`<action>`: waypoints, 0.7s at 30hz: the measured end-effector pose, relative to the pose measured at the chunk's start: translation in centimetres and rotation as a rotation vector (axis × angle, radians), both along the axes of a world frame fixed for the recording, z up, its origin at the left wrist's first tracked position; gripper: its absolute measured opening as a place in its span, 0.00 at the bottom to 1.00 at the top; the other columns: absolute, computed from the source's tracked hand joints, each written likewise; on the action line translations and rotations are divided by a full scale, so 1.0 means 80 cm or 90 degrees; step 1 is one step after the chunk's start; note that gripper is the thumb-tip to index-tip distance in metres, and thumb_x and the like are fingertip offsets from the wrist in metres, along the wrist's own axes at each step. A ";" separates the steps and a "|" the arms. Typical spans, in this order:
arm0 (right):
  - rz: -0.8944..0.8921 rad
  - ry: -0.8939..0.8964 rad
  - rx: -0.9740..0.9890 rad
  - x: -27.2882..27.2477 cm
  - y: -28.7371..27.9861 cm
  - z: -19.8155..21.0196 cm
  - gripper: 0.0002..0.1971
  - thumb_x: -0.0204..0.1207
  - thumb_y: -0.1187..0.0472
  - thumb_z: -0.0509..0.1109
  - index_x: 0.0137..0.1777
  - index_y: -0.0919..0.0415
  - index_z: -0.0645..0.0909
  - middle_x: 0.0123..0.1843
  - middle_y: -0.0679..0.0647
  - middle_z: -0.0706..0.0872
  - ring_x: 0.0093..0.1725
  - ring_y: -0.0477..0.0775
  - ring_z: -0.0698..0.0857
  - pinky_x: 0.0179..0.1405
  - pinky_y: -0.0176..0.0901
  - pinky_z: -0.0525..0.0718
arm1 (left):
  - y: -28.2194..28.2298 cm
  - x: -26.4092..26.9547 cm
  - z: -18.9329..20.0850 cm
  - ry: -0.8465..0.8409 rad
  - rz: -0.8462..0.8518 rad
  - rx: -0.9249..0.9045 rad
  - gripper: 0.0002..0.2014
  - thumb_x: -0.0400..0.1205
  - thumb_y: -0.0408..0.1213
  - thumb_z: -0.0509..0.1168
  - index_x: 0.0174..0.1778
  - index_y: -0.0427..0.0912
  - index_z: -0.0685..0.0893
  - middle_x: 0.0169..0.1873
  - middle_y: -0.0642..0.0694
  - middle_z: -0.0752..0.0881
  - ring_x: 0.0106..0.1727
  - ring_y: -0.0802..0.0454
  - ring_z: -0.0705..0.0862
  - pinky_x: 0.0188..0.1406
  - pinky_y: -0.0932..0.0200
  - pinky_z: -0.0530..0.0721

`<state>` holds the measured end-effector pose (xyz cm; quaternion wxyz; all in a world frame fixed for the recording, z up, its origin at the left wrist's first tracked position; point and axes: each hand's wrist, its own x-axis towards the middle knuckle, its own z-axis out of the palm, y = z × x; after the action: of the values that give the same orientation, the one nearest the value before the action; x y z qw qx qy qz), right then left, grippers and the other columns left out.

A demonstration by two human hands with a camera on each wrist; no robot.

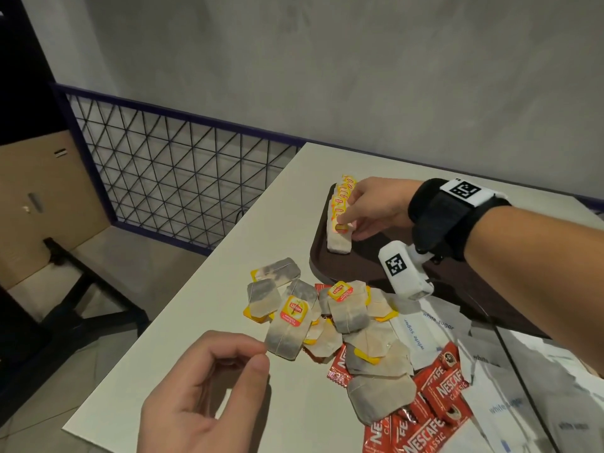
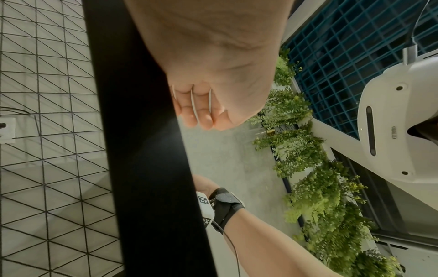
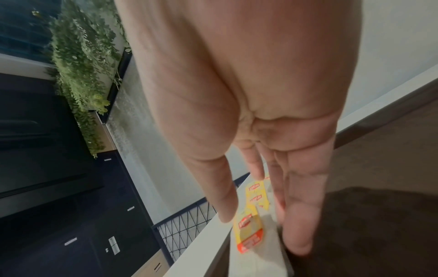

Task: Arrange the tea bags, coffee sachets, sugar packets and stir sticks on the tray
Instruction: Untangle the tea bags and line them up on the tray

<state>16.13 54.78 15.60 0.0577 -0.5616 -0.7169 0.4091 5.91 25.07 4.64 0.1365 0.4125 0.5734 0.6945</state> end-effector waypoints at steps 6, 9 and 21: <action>-0.042 0.031 -0.029 0.009 -0.018 -0.004 0.12 0.77 0.69 0.78 0.52 0.62 0.77 0.61 0.70 0.85 0.56 0.66 0.91 0.48 0.51 0.93 | 0.000 0.001 -0.004 0.023 0.003 0.008 0.07 0.67 0.33 0.72 0.34 0.52 0.90 0.30 0.49 0.89 0.33 0.53 0.87 0.37 0.74 0.84; -0.051 0.031 -0.059 0.008 -0.026 -0.009 0.12 0.76 0.72 0.77 0.55 0.65 0.78 0.62 0.70 0.86 0.54 0.64 0.91 0.44 0.48 0.93 | 0.001 0.001 -0.008 0.054 0.009 0.010 0.08 0.67 0.33 0.72 0.34 0.53 0.89 0.30 0.50 0.89 0.34 0.53 0.87 0.37 0.74 0.83; -0.101 0.016 -0.008 -0.012 -0.014 -0.031 0.16 0.71 0.76 0.80 0.57 0.67 0.83 0.53 0.63 0.91 0.53 0.60 0.92 0.56 0.54 0.92 | 0.009 -0.009 -0.026 0.064 -0.009 0.061 0.05 0.68 0.50 0.70 0.36 0.58 0.89 0.32 0.51 0.88 0.33 0.52 0.85 0.36 0.71 0.82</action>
<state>15.20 53.65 13.09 0.0955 -0.6122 -0.6666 0.4145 5.22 25.81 2.52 0.0925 0.4573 0.5426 0.6985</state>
